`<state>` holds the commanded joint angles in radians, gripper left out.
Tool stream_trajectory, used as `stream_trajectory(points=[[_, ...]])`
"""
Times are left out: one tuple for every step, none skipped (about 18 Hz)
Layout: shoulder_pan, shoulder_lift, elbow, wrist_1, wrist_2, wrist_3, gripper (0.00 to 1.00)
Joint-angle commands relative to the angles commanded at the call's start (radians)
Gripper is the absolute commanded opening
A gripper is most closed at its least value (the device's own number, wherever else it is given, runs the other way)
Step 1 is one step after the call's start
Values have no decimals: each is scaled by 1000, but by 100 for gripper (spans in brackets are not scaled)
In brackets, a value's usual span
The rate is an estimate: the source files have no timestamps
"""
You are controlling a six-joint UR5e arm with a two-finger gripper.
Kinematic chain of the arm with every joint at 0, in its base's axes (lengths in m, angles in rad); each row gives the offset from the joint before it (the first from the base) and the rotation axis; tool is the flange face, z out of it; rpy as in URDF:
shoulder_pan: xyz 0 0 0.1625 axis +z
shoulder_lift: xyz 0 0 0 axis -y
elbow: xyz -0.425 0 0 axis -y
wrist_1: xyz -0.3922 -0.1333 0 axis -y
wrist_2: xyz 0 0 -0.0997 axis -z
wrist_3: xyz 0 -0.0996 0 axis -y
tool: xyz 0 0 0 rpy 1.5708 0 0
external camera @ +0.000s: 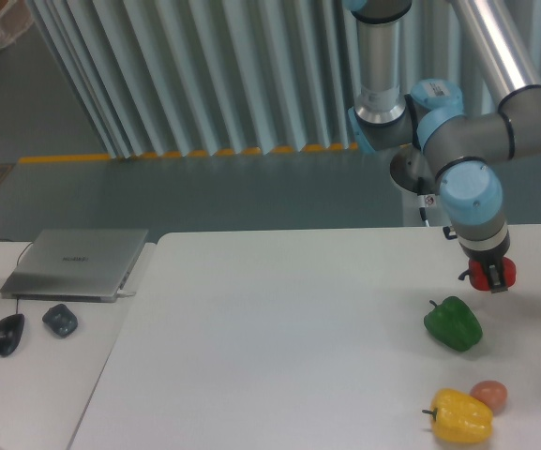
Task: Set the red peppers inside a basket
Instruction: 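Lift the red pepper and carry it away from the green pepper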
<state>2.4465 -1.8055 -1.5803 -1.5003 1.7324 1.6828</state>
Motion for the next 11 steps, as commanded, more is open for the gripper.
stream_trajectory(points=[[9,0,17,5,-28,-2,51],[20,0,35,5,-45,0,51],[29,0,51,5,-53,-2,51],[40,0,55,6,-57,-6,51],[55,0,60,9,-60,-8,51],[74,2,68,24,-66,-8,49],[98,2,77,50,-74,-9,48],[111,0,80,69,-76,-8,48],[124,-1,80,87,-74,-3,48],[140,-6,80,110,-73,-2,48],[149,-9,80,135,-70,0,48]])
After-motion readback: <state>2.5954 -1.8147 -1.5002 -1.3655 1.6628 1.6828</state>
